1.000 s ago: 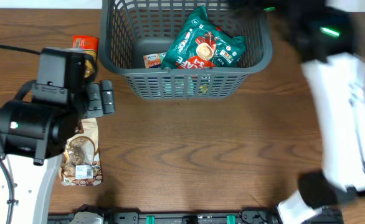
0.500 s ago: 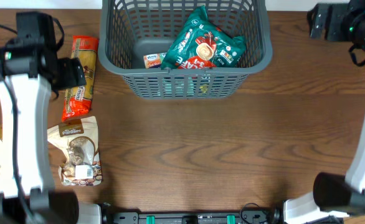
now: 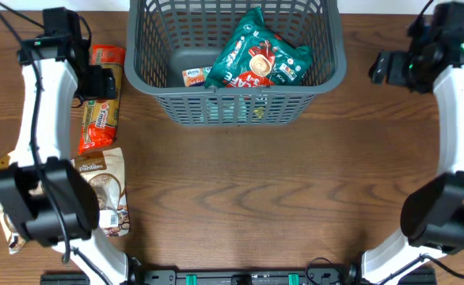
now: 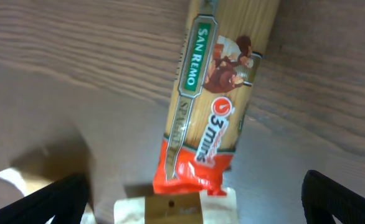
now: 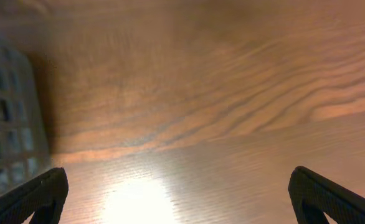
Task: Pack container
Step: 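Grasp the red spaghetti package with the left gripper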
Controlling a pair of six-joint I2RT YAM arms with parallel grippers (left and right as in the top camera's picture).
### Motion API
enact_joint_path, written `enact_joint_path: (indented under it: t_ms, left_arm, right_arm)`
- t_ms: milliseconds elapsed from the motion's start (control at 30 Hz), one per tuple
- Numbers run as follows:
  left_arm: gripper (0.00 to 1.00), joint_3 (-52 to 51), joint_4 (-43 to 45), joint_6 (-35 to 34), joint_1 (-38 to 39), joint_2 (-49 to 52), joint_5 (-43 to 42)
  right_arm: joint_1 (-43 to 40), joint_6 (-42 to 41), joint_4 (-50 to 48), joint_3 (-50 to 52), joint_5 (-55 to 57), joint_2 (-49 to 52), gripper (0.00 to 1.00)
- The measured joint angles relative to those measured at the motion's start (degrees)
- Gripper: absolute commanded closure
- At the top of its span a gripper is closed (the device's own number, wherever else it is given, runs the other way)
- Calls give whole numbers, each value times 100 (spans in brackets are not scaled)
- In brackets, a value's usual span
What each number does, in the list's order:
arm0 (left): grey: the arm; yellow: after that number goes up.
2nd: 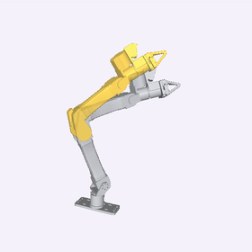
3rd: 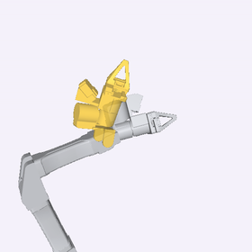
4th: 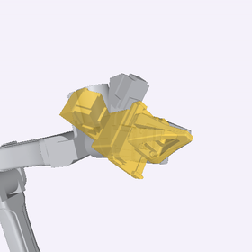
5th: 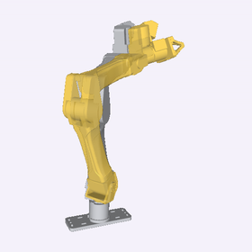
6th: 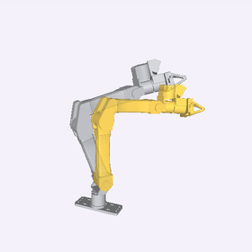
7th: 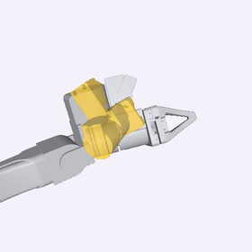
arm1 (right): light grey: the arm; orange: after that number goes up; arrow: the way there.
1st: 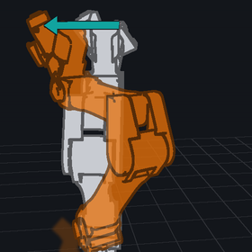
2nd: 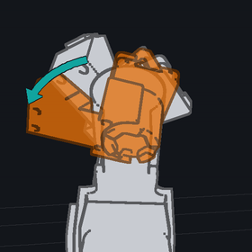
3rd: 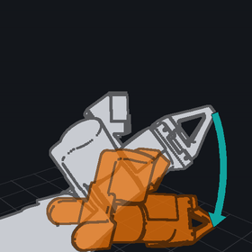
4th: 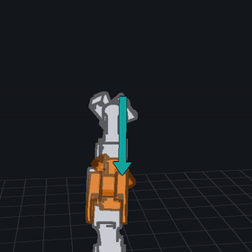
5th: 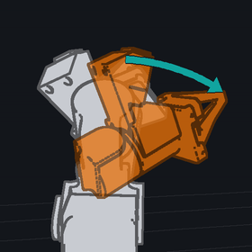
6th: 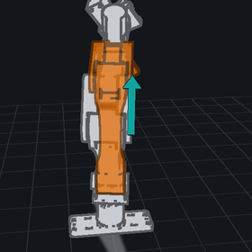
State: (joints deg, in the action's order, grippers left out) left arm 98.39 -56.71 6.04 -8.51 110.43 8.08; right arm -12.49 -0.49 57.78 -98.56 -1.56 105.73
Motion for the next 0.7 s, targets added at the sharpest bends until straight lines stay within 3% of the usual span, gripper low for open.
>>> enact_joint_path:
  t_ms: [467,700]
  left_arm:
    - [1,0,717,625,-57,1753,-470]
    - [2,140,684,625,-146,1888,-590]
  right_arm:
    - [2,-15,-133,538,-146,26,1]
    - [2,-15,-122,538,-146,26,1]
